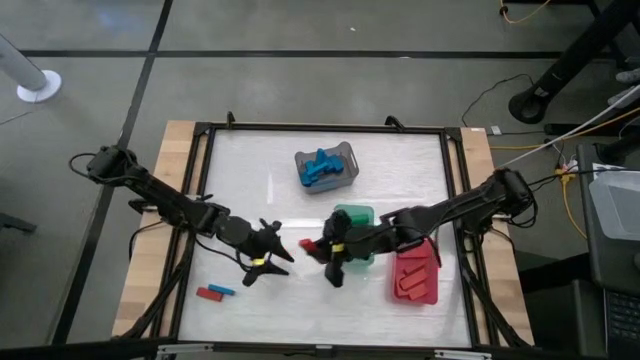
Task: Sort blocks
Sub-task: Put the red block into the pink bin, then put the blue block into the gray bin
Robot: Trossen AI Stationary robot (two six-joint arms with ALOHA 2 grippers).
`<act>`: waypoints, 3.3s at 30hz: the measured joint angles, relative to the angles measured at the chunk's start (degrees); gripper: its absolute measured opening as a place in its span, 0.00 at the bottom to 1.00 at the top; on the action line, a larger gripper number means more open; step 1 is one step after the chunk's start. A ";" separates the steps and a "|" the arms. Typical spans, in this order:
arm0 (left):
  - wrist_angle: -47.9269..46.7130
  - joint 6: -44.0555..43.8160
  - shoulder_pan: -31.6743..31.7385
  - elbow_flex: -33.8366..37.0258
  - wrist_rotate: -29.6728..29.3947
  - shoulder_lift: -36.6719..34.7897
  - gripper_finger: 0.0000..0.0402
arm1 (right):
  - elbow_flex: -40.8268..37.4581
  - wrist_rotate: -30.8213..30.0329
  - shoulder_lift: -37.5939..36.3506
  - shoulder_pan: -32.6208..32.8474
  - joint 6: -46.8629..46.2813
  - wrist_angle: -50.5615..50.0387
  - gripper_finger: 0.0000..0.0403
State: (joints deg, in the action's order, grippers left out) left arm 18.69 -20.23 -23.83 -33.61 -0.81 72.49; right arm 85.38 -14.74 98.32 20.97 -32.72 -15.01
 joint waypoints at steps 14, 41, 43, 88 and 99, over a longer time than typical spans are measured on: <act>-24.49 -3.48 -6.01 0.02 2.92 -0.02 0.47 | 0.04 14.99 -6.36 4.35 -18.10 -54.23 0.16; -39.91 -18.29 -20.95 0.04 8.80 -0.04 0.46 | 0.02 4.70 -5.44 17.64 -31.60 -66.09 0.21; -40.34 -18.84 -21.51 0.04 8.80 -0.04 0.46 | 0.02 4.70 -5.44 17.64 -31.60 -66.10 0.26; -40.77 -15.72 -24.70 -0.64 -0.95 7.54 0.09 | 0.00 -15.53 -5.44 17.64 -29.33 -42.45 0.47; -28.51 -2.70 -14.09 -7.27 -2.01 7.61 0.10 | 0.00 -25.60 -5.44 17.59 -13.53 -27.00 0.47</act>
State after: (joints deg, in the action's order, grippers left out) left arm -9.81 -22.94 -37.91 -40.88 -2.82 80.09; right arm 85.38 -40.35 92.88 38.57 -46.25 -42.01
